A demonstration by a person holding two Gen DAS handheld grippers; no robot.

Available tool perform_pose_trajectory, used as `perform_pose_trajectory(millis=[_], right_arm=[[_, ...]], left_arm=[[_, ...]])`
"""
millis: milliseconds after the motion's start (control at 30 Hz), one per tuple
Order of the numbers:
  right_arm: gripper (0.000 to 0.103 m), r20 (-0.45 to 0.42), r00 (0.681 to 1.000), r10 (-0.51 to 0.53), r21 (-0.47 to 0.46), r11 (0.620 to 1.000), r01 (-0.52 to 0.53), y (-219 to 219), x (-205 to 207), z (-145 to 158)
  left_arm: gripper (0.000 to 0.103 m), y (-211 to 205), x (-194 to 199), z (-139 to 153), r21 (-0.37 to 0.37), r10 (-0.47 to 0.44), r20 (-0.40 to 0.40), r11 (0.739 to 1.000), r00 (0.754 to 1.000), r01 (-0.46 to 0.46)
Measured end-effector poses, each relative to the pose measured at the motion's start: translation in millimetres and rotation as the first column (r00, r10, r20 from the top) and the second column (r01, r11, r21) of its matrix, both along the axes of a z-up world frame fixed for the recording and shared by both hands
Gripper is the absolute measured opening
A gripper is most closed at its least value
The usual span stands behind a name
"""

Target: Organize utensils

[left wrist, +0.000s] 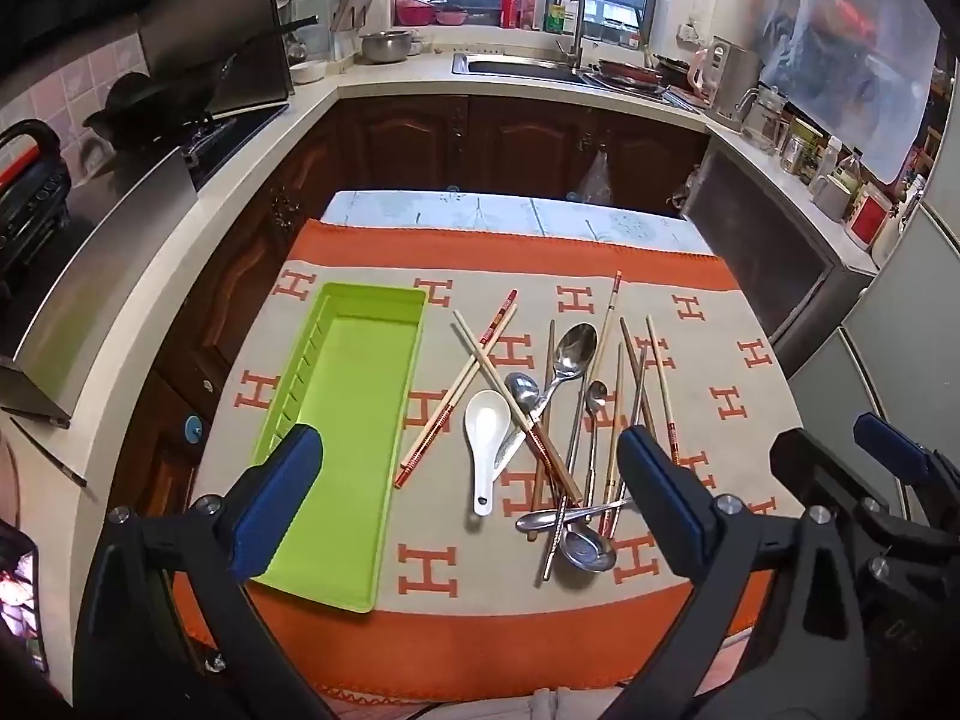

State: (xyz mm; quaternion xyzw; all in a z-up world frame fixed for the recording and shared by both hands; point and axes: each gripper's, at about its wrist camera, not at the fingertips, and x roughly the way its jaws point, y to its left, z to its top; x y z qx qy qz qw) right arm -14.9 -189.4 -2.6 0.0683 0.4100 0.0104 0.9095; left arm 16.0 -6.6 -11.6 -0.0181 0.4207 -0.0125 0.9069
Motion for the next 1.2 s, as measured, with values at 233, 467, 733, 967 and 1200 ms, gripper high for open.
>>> perform_pose_trajectory(millis=[233, 467, 733, 967, 1200], right_arm=[[0.097, -0.013, 1.000, -0.001, -0.001, 1.000, 0.001, -0.9, 6.1, -3.0], [0.097, -0.031, 1.000, -0.001, -0.001, 1.000, 0.001, -1.7, 12.8, -8.6], [0.097, -0.051, 0.999, 0.005, 0.013, 1.000, -0.004, -1.9, 17.1, -17.5], [0.097, -0.057, 0.998, 0.006, 0.021, 1.000, -0.005, -3.5, 20.0, -21.6], [0.095, -0.062, 0.998, 0.009, 0.042, 0.999, -0.006, -8.2, 23.9, -28.9]], left_arm=[[0.097, 3.6, 10.9, -4.8, -0.022, 0.004, -0.010, 1.000, 1.000, -0.005], [0.097, 6.3, 16.5, -7.1, -0.042, 0.011, -0.006, 0.999, 1.000, -0.012], [0.097, 3.0, 23.2, -16.8, -0.006, 0.018, -0.033, 1.000, 0.999, -0.018], [0.097, 0.5, 28.0, -22.5, -0.001, 0.017, -0.043, 1.000, 0.999, -0.017], [0.097, -1.9, 31.6, -27.6, 0.001, 0.012, -0.059, 1.000, 0.998, -0.012]])
